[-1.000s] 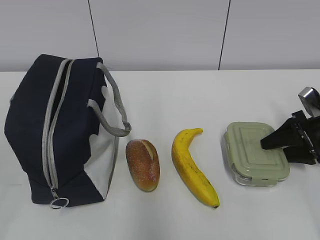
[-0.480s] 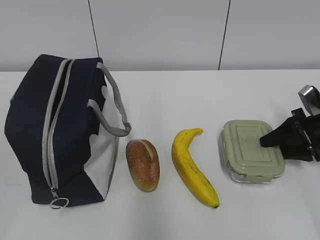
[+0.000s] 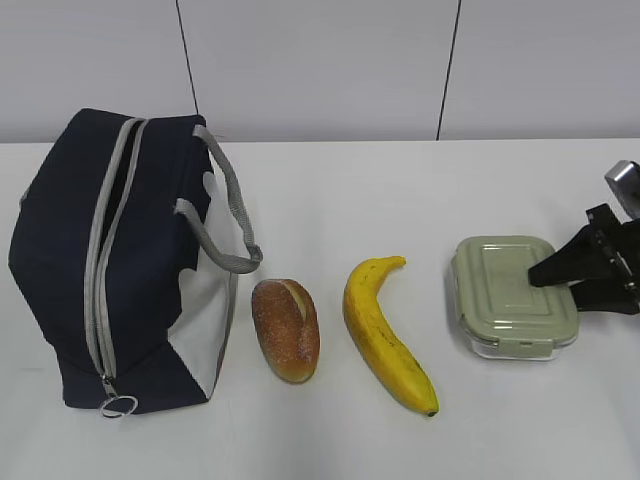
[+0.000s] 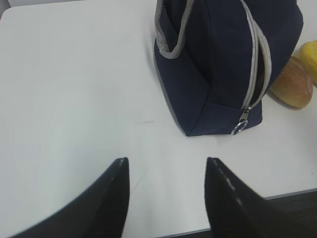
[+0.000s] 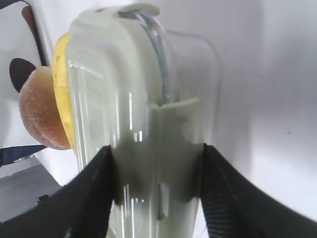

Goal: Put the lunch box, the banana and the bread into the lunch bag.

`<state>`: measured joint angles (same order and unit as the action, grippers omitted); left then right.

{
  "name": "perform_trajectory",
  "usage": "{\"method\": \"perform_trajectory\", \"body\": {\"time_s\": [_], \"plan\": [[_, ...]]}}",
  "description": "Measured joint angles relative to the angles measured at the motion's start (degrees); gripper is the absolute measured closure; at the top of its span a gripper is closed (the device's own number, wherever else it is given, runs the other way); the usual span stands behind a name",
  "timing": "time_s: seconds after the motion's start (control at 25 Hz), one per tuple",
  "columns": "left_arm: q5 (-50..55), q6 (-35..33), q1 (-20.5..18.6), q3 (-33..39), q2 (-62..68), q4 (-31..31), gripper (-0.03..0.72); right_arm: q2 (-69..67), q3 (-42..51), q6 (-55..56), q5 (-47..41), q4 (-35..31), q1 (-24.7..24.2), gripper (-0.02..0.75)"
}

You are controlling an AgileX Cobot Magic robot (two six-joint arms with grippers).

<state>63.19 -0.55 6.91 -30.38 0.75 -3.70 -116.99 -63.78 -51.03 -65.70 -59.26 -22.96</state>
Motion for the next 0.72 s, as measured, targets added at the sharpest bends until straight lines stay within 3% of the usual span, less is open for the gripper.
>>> {"method": "perform_trajectory", "body": {"time_s": [0.28,0.48,0.72], "plan": [[0.0,0.0,0.0,0.0,0.0,0.0,0.321,6.0,0.1,3.6,0.7,-1.0,3.5,0.362],[-0.3,0.0,0.0,0.0,2.7,-0.2,0.379,11.1,0.1,6.5,0.2,-2.1,8.6,0.362],[-0.8,0.0,0.0,-4.2,14.0,-5.5,0.398,16.3,0.1,10.0,-0.4,-3.9,13.8,0.362]]}}
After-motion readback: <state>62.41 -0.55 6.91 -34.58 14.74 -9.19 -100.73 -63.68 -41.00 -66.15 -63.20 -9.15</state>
